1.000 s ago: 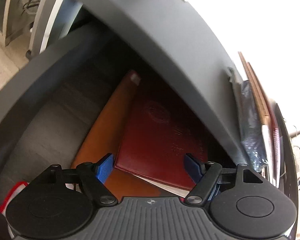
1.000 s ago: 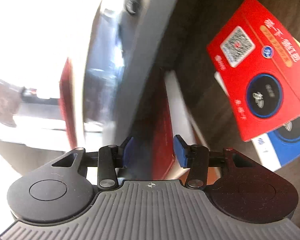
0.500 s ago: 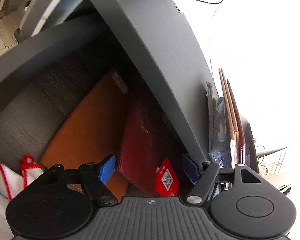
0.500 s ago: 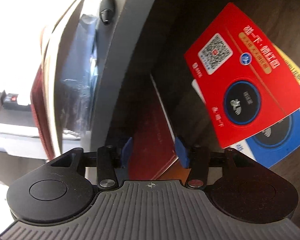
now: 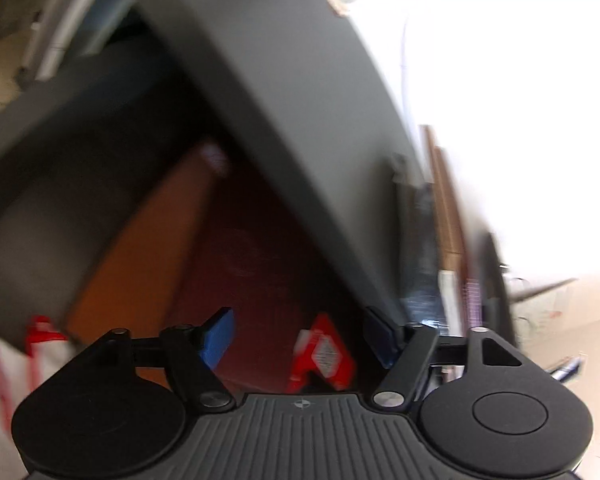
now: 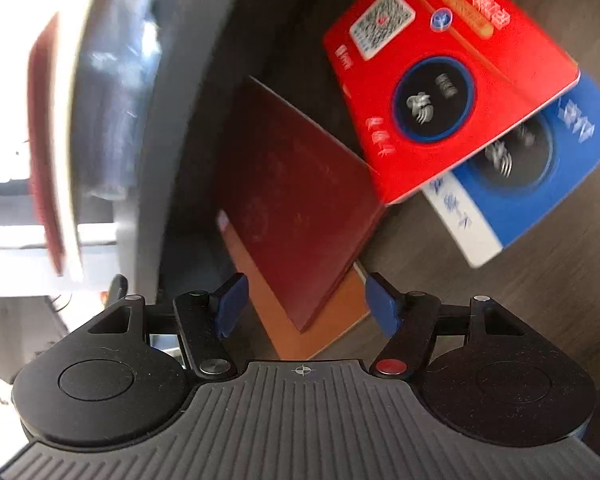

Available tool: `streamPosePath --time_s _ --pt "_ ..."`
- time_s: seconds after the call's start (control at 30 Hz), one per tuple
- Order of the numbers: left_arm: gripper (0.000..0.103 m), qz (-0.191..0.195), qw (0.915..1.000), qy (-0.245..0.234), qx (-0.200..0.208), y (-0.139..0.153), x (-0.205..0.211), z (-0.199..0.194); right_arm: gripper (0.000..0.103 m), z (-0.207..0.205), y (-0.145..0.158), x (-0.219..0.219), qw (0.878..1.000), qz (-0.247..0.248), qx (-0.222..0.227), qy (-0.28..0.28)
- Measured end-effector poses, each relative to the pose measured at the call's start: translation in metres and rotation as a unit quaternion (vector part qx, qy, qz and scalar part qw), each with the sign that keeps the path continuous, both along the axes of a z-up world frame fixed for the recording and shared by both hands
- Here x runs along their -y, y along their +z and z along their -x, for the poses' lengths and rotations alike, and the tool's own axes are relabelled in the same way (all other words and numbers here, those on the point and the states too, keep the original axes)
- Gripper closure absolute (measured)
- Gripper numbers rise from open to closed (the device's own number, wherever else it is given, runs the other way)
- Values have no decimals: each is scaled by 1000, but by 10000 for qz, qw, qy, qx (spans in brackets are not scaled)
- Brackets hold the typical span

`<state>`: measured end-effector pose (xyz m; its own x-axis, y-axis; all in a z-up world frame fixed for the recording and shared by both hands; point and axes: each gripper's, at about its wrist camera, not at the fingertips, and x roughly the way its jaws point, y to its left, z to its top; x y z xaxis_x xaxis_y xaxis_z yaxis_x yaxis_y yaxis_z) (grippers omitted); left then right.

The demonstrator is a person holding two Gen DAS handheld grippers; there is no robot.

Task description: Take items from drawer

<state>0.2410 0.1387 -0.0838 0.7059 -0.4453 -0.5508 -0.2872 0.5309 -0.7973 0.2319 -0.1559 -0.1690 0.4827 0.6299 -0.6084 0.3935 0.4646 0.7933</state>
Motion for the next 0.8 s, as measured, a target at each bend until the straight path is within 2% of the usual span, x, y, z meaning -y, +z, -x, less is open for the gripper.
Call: streamPosePath --time_s 0.07,0.17,0.23,0.3,0.5,0.8 --pt "29 -142 9996 88 -239 -4 -5 -3 32 -3 1 -2 9998 209 41 -64" --pt "29 -303 9984 -1 -473 -7 -3 -11 32 -14 10 1 9969 699 351 -11" --pt "29 -563 9974 -56 -444 -5 2 -16 37 -25 14 2 9925 1083 545 157" --pt "28 -736 9966 -28 -360 -2 4 -20 49 -35 12 6 9897 1252 627 305" --pt "26 -819 9953 -189 -485 -1 10 -41 50 -48 6 -1 9789 1726 839 704" --pt "30 -763 9922 -449 -875 -5 17 -64 53 -53 -3 -8 9805 1656 691 800"
